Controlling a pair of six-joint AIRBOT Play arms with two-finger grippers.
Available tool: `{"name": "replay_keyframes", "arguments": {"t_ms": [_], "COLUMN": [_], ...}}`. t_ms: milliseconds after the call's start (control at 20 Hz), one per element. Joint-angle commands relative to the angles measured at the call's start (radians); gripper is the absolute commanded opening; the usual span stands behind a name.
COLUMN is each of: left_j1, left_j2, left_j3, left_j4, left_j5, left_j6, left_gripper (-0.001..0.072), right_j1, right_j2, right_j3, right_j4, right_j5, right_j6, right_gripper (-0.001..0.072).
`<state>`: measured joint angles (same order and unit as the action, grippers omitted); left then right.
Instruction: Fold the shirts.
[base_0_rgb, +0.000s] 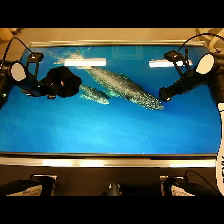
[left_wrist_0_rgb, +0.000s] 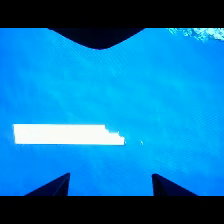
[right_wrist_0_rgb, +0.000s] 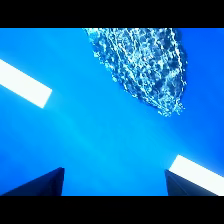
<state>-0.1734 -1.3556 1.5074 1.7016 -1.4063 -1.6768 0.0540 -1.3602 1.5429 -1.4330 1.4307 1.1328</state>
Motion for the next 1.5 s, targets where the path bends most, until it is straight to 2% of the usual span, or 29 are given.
{"name": "replay_keyframes", "arguments": {"t_ms": [0,750,1000,1150,1250,1300,1400,1450], "left_j1": [0.000,0.000,-0.001,-0.001,0.000,0.000,0.010,0.037], "left_j2": [-0.001,-0.002,-0.047,-0.098,-0.134,-0.152,-0.201,-0.242], "left_j3": [0.000,0.000,0.000,0.000,0.000,0.000,0.007,0.043], "left_j4": [0.000,0.000,-0.008,-0.053,-0.053,-0.052,-0.039,-0.029], "left_j5": [0.000,0.001,0.095,0.174,0.224,0.269,0.446,0.493], "left_j6": [0.000,0.000,-0.001,-0.011,-0.013,-0.037,-0.058,-0.101], "left_gripper": [0.0622,0.0621,0.0620,0.0622,0.0620,0.0618,0.0611,0.0532], "right_j1": [0.000,0.000,0.000,0.000,0.000,0.000,0.000,0.000], "right_j2": [-0.001,-0.001,-0.001,-0.006,-0.023,-0.035,-0.063,-0.078], "right_j3": [0.001,0.001,0.001,0.000,0.000,0.000,0.000,0.000], "right_j4": [0.000,0.000,-0.005,-0.029,-0.029,-0.029,-0.029,-0.022], "right_j5": [0.000,0.000,-0.019,-0.090,-0.158,-0.172,-0.174,-0.170], "right_j6": [0.000,0.000,-0.001,-0.006,-0.080,-0.119,-0.139,-0.138], "right_gripper": [0.0692,0.0691,0.0692,0.0692,0.0691,0.0691,0.0691,0.0691]}}
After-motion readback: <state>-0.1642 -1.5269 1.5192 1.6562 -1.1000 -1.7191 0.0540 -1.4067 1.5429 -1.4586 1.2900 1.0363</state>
